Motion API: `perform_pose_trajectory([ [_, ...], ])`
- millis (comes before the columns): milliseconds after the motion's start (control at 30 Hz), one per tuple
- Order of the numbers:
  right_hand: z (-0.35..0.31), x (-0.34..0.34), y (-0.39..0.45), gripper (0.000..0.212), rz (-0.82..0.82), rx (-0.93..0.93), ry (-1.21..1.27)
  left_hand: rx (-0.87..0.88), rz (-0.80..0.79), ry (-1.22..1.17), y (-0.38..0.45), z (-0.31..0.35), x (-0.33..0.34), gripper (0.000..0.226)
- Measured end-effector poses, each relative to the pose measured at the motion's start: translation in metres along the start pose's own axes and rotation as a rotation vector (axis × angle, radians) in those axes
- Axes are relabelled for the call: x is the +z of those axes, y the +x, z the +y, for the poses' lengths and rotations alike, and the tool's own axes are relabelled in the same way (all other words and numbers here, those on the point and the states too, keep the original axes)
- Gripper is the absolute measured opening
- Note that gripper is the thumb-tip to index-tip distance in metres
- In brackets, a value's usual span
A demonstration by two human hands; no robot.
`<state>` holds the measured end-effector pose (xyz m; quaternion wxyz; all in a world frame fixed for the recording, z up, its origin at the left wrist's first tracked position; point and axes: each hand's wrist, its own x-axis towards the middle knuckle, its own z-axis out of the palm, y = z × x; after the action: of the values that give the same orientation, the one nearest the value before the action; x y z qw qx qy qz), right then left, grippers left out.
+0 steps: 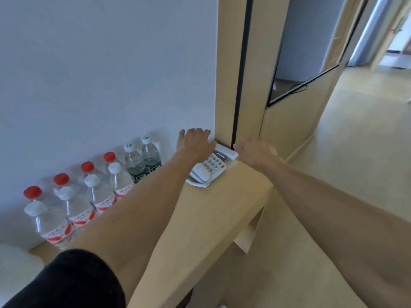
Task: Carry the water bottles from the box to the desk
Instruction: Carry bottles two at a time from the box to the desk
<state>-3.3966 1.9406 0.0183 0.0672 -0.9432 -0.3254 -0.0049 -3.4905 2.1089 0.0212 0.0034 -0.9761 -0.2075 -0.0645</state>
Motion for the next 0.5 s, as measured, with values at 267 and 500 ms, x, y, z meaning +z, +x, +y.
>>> perform_pose_trajectory([
  [267,0.152,-0.007,-0.108,0.050,0.052,0.357,-0.006,0.344,-0.117,-0.070,0.004,0.175,0.028,0.055],
  [500,0.283,-0.028,-0.213,0.056,0.017,0.693,-0.051,0.638,-0.183,-0.117,-0.011,0.348,0.041,0.058],
])
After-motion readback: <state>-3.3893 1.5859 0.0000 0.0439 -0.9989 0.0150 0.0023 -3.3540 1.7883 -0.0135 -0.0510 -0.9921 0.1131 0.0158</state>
